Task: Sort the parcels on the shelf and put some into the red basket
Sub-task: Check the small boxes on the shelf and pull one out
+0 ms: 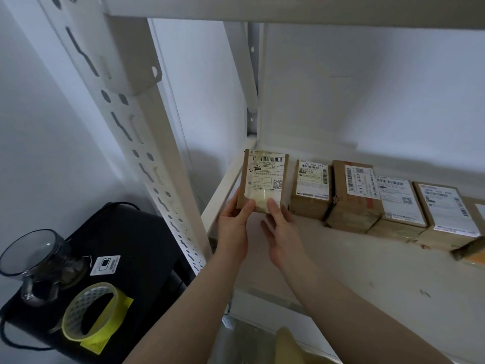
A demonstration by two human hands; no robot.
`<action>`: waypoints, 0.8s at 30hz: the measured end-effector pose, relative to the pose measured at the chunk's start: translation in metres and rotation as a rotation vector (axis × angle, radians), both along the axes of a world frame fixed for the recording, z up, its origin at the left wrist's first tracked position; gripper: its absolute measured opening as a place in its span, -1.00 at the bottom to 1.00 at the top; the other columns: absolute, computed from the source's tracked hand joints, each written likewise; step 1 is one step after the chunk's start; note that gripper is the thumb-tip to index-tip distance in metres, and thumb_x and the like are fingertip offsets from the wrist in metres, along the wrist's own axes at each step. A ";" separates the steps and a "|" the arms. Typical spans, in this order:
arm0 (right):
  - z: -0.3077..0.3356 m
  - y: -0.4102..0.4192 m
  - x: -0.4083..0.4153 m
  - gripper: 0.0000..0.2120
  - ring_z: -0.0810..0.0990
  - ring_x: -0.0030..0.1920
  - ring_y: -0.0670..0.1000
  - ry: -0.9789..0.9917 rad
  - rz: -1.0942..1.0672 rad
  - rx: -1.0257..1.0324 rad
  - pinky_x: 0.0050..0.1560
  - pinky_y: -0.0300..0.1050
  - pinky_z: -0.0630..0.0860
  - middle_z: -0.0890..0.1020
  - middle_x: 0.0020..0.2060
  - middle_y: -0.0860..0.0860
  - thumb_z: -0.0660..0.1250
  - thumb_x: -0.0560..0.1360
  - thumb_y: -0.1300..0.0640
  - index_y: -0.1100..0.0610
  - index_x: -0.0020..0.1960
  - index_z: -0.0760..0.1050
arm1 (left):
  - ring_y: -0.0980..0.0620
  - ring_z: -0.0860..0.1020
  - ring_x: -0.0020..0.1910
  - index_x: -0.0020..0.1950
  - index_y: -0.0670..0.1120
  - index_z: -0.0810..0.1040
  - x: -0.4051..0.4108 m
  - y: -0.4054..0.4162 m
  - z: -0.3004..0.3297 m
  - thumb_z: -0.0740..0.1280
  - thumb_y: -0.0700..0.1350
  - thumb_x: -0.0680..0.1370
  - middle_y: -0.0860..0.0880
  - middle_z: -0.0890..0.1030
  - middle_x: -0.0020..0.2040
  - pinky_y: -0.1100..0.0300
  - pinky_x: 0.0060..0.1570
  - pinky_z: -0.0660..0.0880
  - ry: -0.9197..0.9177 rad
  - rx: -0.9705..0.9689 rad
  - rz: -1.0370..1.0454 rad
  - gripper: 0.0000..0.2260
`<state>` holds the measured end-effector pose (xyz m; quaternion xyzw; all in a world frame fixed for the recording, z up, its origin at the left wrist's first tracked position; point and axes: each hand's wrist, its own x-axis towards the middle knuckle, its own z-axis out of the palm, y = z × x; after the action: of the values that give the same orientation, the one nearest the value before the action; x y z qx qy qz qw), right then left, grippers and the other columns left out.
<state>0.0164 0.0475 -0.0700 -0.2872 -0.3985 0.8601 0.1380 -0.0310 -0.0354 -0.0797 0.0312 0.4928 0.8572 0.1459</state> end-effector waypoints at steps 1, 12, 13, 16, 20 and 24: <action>0.001 0.001 0.000 -0.66 0.58 0.24 -0.06 0.001 -0.004 0.004 0.13 -0.15 0.47 0.68 0.16 -0.03 0.43 0.51 0.06 0.06 0.28 0.56 | -0.08 0.56 0.27 0.40 -0.16 0.45 -0.001 0.001 0.001 0.36 -0.28 0.51 -0.15 0.61 0.26 0.06 0.26 0.49 -0.006 0.007 -0.004 -0.55; 0.007 -0.001 -0.006 -0.77 0.55 0.17 -0.08 -0.036 -0.050 0.019 0.29 -0.08 0.40 0.67 0.06 -0.09 0.43 0.51 0.05 0.00 0.16 0.57 | -0.08 0.56 0.27 0.40 -0.15 0.45 -0.006 0.007 0.001 0.36 -0.29 0.51 -0.14 0.61 0.25 0.01 0.31 0.45 -0.038 0.027 -0.006 -0.54; 0.008 -0.001 -0.007 -0.73 0.54 0.16 -0.07 -0.040 -0.053 0.017 0.31 -0.06 0.40 0.66 0.08 -0.08 0.43 0.51 0.05 0.01 0.19 0.56 | -0.09 0.56 0.27 0.41 -0.15 0.45 -0.006 0.007 0.001 0.36 -0.29 0.51 -0.14 0.61 0.25 0.02 0.31 0.45 -0.040 0.029 -0.005 -0.55; 0.008 -0.001 -0.009 -0.72 0.53 0.16 -0.06 -0.048 -0.057 0.002 0.34 -0.05 0.38 0.64 0.09 -0.08 0.44 0.50 0.05 0.01 0.20 0.55 | -0.08 0.57 0.26 0.41 -0.14 0.45 -0.006 0.007 0.002 0.34 -0.30 0.52 -0.14 0.61 0.25 0.09 0.24 0.50 -0.038 0.036 -0.005 -0.55; 0.006 -0.001 -0.012 -0.79 0.51 0.14 -0.06 -0.088 -0.062 -0.016 0.34 -0.04 0.35 0.60 0.07 -0.13 0.45 0.49 0.02 -0.05 0.09 0.52 | -0.06 0.58 0.25 0.40 -0.10 0.47 -0.007 0.007 0.002 0.36 -0.26 0.52 -0.11 0.63 0.23 0.07 0.23 0.50 -0.042 -0.003 0.007 -0.56; 0.007 -0.001 -0.018 -0.77 0.54 0.10 -0.07 -0.170 -0.057 -0.036 0.30 -0.07 0.41 0.62 0.10 -0.05 0.48 0.46 -0.04 -0.01 0.04 0.54 | 0.00 0.60 0.21 0.37 -0.06 0.50 -0.005 0.009 0.001 0.40 -0.20 0.50 -0.05 0.65 0.19 0.12 0.19 0.52 -0.062 -0.073 0.038 -0.57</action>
<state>-0.0012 0.0466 -0.0633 -0.3728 -0.3849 0.8354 0.1227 -0.0363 -0.0267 -0.0786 -0.0099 0.5194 0.8420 0.1458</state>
